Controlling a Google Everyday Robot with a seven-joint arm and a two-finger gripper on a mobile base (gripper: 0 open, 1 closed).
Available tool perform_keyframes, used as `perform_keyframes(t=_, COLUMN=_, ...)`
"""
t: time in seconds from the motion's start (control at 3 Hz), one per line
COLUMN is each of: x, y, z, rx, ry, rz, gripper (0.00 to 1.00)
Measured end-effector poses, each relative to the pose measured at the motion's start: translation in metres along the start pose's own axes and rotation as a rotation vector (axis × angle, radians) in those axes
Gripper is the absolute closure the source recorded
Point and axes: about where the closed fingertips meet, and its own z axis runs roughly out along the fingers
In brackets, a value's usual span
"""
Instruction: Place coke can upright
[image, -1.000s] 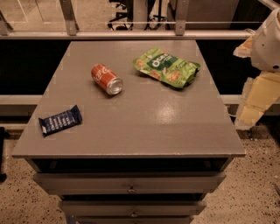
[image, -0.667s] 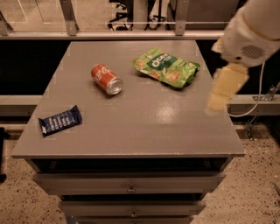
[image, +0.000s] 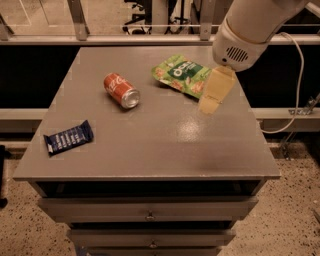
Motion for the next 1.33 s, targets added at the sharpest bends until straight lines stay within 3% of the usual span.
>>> perform_keyframes(t=0.33, x=0.000, y=0.000, z=0.000, rx=0.000, ry=0.000, rz=0.000, gripper=0.00)
perform_keyframes(t=1.0, x=-0.082, y=-0.010, z=0.018, rx=-0.015, ry=-0.105, rz=0.068, gripper=0.00)
perform_keyframes(t=1.33, x=-0.128, y=-0.015, z=0.037, rx=-0.036, ry=-0.111, rz=0.121, gripper=0.00)
